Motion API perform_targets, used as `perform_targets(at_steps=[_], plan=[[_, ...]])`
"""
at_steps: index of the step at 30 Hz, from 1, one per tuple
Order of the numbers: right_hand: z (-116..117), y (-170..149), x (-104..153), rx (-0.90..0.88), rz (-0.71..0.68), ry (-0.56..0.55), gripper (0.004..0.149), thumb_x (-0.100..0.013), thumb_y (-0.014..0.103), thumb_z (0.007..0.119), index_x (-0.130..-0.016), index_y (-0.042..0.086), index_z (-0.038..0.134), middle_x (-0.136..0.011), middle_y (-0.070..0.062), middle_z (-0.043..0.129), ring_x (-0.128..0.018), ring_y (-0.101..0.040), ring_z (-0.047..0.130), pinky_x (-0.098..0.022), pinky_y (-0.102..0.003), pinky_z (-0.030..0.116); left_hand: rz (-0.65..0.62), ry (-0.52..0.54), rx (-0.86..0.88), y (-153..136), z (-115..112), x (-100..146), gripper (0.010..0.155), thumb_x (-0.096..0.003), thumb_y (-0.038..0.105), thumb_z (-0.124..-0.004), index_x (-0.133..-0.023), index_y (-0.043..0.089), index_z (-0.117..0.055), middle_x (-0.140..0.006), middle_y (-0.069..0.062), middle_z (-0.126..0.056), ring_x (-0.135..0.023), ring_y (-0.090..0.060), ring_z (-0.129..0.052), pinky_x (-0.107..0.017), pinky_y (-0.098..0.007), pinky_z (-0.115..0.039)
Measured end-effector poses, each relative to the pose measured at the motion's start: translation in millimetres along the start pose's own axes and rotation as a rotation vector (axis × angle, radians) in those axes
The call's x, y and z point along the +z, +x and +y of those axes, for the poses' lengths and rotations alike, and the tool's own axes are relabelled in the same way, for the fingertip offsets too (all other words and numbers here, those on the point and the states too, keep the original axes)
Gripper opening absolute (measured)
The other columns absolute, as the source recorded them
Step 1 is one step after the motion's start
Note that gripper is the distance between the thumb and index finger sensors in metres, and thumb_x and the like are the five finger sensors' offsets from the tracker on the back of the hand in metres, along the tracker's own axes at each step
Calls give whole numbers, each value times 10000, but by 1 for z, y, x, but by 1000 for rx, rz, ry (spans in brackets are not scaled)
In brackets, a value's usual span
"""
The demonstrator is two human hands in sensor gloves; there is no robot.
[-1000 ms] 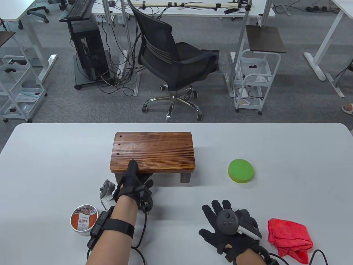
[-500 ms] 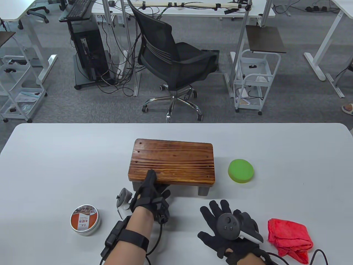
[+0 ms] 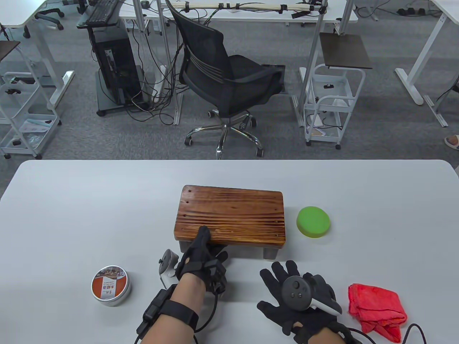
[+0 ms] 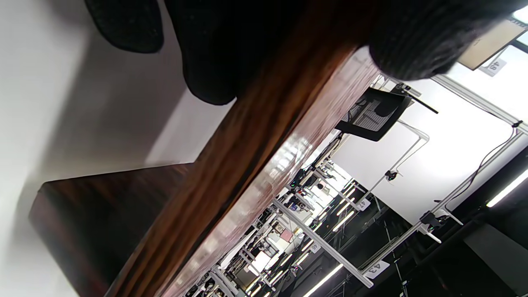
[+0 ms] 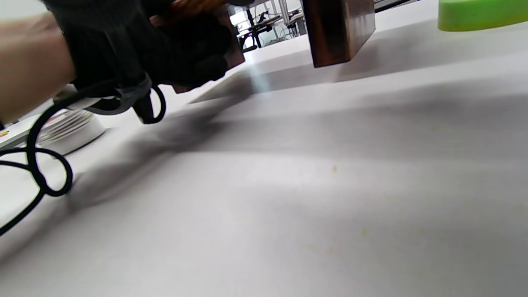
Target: Dip and apply wood wax on stool
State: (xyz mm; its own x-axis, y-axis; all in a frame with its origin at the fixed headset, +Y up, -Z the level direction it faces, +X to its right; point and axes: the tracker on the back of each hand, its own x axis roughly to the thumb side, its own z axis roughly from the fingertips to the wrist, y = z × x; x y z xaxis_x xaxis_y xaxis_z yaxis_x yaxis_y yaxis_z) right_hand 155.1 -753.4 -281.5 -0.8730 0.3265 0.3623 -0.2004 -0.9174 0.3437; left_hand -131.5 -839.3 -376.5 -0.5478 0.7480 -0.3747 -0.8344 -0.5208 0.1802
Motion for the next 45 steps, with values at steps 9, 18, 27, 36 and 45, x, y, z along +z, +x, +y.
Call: perform_targets(at_steps=[9,18,27,36,45], plan=[[-1,-2,1,-6,6,-8,875,-526,735,600,-1189,260,284,-1208,-151,208,-1075,-531,166,-619,-824,298,3,30,5,-4,3,0,734,-472,649,-829,-1061,237,-679,-974,-15,-850,-979,-302,-839,-732,-633,-628],[-1,-2,0,-10,4,-6,875,-526,734,600,-1190,260,282,-1208,-149,208,-1075,-532,164,-618,-825,298,17,35,18,-7,7,-2,734,-468,644,-831,-1058,231,-688,-968,-21,-858,-969,-307,-849,-734,-653,-600],[0,-2,0,-18,1,3,868,-527,730,600,-1191,257,301,-1209,-152,218,-1074,-535,173,-617,-826,303,53,40,26,-11,10,1,747,-463,642,-812,-1069,226,-675,-977,-22,-847,-961,-315,-852,-735,-666,-580],[1,-2,0,-29,1,8,869,-527,731,600,-1191,257,302,-1207,-155,221,-1074,-535,176,-616,-826,306,92,-54,35,-9,10,5,819,-498,646,-792,-1115,158,-567,-1038,-79,-761,-994,-400,-747,-734,-707,-509],[1,-3,1,-30,10,9,869,-526,733,601,-1192,255,311,-1205,-158,216,-1073,-538,183,-618,-826,316,316,-238,-190,-4,19,26,1009,-490,664,-797,-1160,5,-430,-1099,-254,-616,-1012,-561,-563,-720,-757,-428]])
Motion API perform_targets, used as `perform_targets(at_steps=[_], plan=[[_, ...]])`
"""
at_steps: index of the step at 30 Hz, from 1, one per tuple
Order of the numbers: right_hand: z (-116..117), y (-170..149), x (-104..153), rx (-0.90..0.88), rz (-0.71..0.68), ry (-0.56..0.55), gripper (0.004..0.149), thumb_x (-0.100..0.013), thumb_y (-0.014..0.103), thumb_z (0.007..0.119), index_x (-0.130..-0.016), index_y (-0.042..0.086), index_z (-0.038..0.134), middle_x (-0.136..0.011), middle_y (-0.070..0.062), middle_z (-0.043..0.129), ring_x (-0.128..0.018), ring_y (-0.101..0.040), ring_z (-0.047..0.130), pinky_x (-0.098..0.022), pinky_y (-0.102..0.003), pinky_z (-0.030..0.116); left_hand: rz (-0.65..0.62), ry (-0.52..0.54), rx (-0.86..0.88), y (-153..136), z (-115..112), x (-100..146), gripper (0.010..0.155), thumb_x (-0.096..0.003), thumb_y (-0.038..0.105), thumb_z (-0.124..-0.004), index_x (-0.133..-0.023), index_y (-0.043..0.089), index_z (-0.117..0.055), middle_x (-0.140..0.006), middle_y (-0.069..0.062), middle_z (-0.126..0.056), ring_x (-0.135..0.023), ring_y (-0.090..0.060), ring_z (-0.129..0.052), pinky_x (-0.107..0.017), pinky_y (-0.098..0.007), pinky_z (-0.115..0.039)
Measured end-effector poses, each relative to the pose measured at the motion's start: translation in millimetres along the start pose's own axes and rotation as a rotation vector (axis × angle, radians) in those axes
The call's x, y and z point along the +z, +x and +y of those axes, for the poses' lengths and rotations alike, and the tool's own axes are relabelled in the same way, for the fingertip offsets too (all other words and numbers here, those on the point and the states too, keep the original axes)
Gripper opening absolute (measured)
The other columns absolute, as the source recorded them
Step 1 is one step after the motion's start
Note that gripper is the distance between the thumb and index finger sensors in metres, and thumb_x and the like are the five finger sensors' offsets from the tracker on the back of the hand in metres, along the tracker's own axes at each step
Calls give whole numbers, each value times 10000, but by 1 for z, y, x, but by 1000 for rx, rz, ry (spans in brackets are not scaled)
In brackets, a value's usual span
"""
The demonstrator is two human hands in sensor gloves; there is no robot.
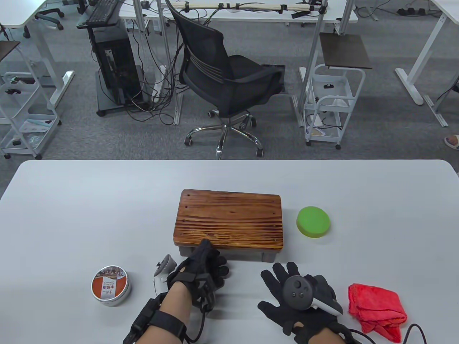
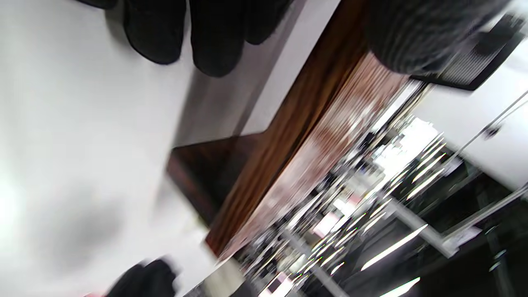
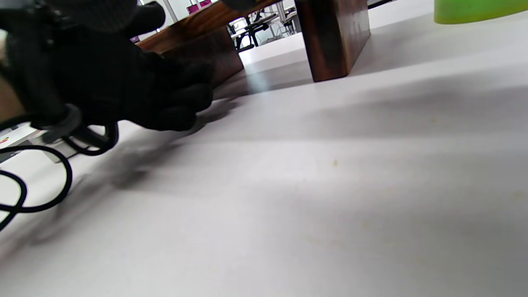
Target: Dip and apply wood wax on stool
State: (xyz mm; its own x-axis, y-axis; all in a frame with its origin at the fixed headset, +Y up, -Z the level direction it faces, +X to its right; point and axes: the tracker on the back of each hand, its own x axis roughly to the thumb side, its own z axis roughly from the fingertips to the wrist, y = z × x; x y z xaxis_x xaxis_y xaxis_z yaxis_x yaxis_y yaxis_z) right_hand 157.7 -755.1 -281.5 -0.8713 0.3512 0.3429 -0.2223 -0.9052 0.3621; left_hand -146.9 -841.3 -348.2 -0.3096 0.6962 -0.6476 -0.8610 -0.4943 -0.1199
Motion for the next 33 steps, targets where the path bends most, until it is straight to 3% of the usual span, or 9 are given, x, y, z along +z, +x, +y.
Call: perform_targets(at_steps=[2,7,13,16,19,22,25,28,33], plan=[[0,0,0,-4,0,5,869,-525,734,599,-1191,256,311,-1205,-160,215,-1072,-540,183,-618,-825,317,30,-49,-120,5,-1,7,1020,-508,678,-768,-1173,10,-380,-1122,-264,-569,-1026,-571,-521,-727,-759,-404],[2,-1,-2,-11,5,22,870,-526,733,599,-1192,253,313,-1204,-161,215,-1071,-539,183,-618,-825,316,32,-39,-551,29,-13,33,1011,-514,703,-740,-1178,18,-405,-1119,-268,-584,-1018,-582,-526,-724,-759,-414],[3,1,-3,-6,1,36,870,-525,735,599,-1192,252,318,-1204,-161,215,-1071,-539,183,-617,-825,317,-135,69,-1120,54,-40,71,989,-501,705,-736,-1175,36,-459,-1123,-281,-600,-1005,-603,-547,-702,-770,-440],[4,1,-3,-2,2,38,870,-525,735,598,-1192,252,317,-1205,-160,216,-1071,-539,183,-617,-825,317,-314,214,-1320,65,-49,90,957,-484,696,-752,-1160,55,-532,-1109,-270,-650,-990,-599,-592,-692,-768,-471],[4,1,-3,0,4,40,869,-525,734,598,-1192,253,317,-1204,-161,214,-1070,-540,181,-617,-825,316,-562,448,-1567,77,-55,113,935,-464,702,-762,-1142,82,-590,-1095,-244,-697,-982,-585,-633,-679,-763,-513],[4,2,-4,5,6,38,870,-525,735,599,-1192,254,315,-1204,-161,212,-1071,-539,180,-618,-825,318,-760,641,-1763,86,-53,127,940,-452,709,-756,-1176,162,-511,-1186,-242,-520,-1053,-606,-434,-687,-794,-454],[5,2,-4,15,12,38,870,-525,736,598,-1192,254,316,-1203,-162,212,-1071,-538,180,-618,-824,318,-796,743,-1788,97,-39,132,985,-456,712,-742,-1195,192,-349,-1224,-256,-291,-1054,-616,-208,-684,-815,-336],[6,3,-5,18,14,44,871,-525,735,598,-1192,253,312,-1203,-161,208,-1070,-537,177,-619,-824,317,-795,752,-1689,104,-22,130,1008,-459,702,-746,-1193,210,-262,-1223,-256,-144,-1037,-605,-82,-668,-827,-241],[9,4,-7,28,20,59,871,-526,736,597,-1192,255,309,-1203,-161,203,-1070,-536,172,-618,-824,315,-782,831,-1721,105,-1,126,1041,-460,713,-732,-1182,226,-161,-1196,-253,-9,-1003,-588,32,-631,-833,-170]])
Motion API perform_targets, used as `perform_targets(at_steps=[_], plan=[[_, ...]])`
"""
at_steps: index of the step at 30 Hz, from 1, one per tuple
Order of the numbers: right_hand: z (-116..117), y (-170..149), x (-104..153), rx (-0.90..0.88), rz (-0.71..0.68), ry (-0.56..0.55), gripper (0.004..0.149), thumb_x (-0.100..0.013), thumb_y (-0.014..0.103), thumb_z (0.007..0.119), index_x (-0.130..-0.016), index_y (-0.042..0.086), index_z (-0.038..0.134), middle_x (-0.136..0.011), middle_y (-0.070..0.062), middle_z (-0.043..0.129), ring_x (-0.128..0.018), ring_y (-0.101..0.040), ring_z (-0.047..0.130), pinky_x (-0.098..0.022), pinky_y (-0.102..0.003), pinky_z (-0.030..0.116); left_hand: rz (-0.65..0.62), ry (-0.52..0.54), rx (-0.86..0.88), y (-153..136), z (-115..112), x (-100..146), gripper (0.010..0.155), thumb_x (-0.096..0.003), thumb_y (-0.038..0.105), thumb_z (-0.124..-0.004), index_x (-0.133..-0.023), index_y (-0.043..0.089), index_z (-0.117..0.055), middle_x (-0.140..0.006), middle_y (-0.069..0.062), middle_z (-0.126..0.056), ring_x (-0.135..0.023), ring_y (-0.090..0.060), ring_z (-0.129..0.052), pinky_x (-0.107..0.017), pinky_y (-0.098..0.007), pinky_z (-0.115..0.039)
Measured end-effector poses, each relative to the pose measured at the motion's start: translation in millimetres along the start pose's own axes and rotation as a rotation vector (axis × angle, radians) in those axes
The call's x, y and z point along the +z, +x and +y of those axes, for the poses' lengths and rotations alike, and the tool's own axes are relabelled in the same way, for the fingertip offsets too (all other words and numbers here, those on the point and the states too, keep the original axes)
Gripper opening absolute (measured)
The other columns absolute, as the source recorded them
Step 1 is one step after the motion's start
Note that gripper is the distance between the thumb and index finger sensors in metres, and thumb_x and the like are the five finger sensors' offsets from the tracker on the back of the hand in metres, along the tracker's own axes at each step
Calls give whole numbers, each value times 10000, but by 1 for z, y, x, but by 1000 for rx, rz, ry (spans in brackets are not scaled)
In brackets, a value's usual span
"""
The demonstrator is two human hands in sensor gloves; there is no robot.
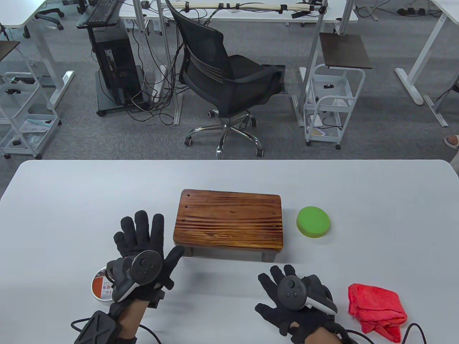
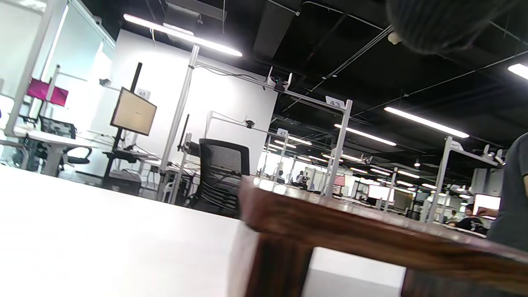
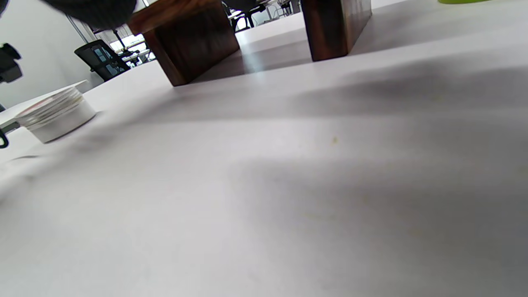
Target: Dip and apply wood wax on stool
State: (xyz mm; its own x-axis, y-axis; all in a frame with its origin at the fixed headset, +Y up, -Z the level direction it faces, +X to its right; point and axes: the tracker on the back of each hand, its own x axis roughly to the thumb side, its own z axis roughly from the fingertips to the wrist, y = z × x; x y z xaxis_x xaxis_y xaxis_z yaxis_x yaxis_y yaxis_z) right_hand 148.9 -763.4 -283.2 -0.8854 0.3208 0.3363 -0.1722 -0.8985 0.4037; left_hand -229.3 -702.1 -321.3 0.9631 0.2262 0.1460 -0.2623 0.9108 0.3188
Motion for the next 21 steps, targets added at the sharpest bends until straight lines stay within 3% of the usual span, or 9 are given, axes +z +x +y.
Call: perform_targets(at_steps=[5,13,17,21], plan=[[-3,-1,1,-1,5,-7,869,-524,736,601,-1192,256,322,-1205,-158,217,-1072,-535,180,-618,-826,316,58,-18,37,-18,-7,1,1044,-461,714,-731,-1179,232,-146,-1186,-251,17,-991,-586,53,-630,-831,-167],[-48,-14,31,-9,46,-279,843,-517,736,618,-1187,258,433,-1218,-125,374,-1107,-518,352,-653,-814,421,130,-54,111,-41,-9,6,1040,-465,711,-732,-1181,224,-155,-1186,-260,5,-985,-595,31,-631,-828,-179],[-74,-38,46,20,138,-398,844,-511,738,628,-1185,262,445,-1218,-118,381,-1112,-512,362,-659,-810,432,134,-60,127,-42,-10,7,1039,-465,711,-732,-1183,221,-163,-1189,-260,-1,-986,-595,31,-631,-829,-182],[-90,-85,55,38,324,-370,856,-506,735,638,-1184,256,426,-1217,-122,359,-1113,-507,349,-662,-808,423,127,-70,124,-40,-11,7,1037,-465,710,-732,-1183,220,-167,-1190,-261,-4,-987,-594,30,-632,-828,-183]])
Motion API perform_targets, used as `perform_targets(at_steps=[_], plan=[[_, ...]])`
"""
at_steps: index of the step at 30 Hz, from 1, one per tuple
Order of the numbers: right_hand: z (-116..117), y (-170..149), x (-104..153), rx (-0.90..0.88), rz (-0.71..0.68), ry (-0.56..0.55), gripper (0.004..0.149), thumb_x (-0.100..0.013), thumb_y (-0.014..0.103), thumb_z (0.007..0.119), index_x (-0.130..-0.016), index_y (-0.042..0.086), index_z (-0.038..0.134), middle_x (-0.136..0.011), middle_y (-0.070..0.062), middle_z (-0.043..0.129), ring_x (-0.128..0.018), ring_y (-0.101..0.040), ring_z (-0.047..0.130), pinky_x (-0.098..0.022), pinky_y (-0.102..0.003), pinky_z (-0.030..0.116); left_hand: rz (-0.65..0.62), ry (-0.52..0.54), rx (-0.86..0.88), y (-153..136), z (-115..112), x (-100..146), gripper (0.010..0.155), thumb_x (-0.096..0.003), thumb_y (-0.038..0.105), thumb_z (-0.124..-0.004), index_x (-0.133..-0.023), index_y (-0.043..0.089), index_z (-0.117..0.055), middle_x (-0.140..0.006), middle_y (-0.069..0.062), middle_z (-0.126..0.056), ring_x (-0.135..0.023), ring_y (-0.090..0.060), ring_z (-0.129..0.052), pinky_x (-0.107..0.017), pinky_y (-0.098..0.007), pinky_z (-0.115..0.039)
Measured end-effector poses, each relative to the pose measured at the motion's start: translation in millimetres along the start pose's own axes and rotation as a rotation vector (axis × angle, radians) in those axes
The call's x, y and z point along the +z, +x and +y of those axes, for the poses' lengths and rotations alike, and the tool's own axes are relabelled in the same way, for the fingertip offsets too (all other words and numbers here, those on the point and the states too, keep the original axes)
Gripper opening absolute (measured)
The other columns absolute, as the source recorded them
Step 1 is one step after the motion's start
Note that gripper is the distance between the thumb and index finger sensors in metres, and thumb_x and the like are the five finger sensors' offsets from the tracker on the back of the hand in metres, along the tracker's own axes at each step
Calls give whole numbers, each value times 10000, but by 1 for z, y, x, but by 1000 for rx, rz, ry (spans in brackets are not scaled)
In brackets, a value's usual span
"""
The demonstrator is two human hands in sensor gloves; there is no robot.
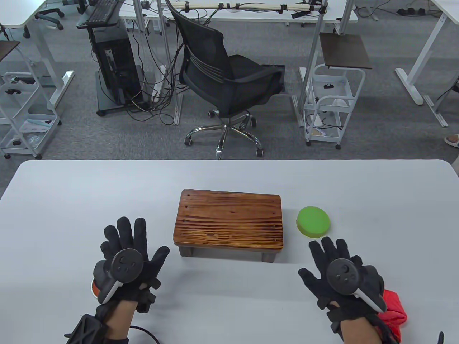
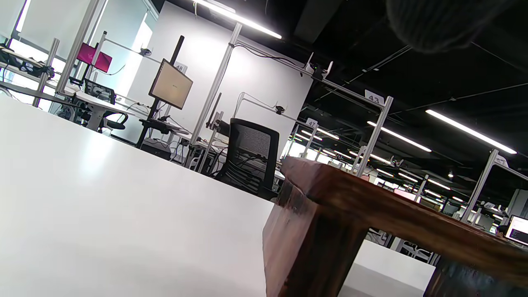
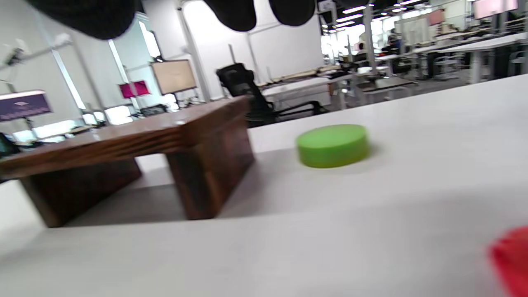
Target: Dip and apply wood wax on stool
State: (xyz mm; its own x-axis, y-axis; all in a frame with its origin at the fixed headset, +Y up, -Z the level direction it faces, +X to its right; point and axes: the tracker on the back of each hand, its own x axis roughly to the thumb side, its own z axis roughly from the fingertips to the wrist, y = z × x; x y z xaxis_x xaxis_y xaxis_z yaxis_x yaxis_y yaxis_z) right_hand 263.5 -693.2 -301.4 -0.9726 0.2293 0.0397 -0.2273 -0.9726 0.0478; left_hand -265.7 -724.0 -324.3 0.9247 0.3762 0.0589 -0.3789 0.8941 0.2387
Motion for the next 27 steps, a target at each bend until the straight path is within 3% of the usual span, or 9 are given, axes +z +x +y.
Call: perform_targets(at_steps=[7,12,15,22,27], plan=[[19,-73,-2,104,295,244,901,-502,725,660,-1178,205,369,-1203,-166,284,-1109,-517,295,-673,-804,388,-1,-8,14,0,0,1,1040,-464,711,-733,-1186,209,-179,-1196,-263,-40,-991,-598,22,-632,-828,-190],[41,-101,5,112,399,388,945,-485,737,693,-1165,168,364,-1184,-193,276,-1099,-535,297,-672,-802,395,-3,-17,18,1,-1,1,1038,-465,711,-733,-1188,207,-183,-1199,-266,-50,-993,-599,16,-632,-829,-191],[51,-108,7,88,412,451,969,-463,740,741,-1152,136,422,-1170,-206,341,-1091,-542,364,-674,-786,433,-6,-17,18,1,-1,1,1036,-464,712,-732,-1188,209,-188,-1202,-267,-57,-997,-599,10,-633,-829,-195],[67,-101,8,219,372,523,1098,-421,713,845,-1127,95,275,-1151,-218,240,-1076,-574,304,-696,-757,491,0,-33,25,0,-2,2,1034,-463,711,-733,-1190,206,-198,-1205,-268,-71,-1002,-601,-5,-636,-829,-205],[72,-95,8,346,353,519,1040,-460,562,907,-1113,90,250,-1145,-220,254,-1075,-563,370,-716,-697,575,-1,-37,29,1,-1,2,1030,-464,712,-733,-1190,205,-205,-1209,-266,-85,-1009,-600,-19,-642,-827,-216]])
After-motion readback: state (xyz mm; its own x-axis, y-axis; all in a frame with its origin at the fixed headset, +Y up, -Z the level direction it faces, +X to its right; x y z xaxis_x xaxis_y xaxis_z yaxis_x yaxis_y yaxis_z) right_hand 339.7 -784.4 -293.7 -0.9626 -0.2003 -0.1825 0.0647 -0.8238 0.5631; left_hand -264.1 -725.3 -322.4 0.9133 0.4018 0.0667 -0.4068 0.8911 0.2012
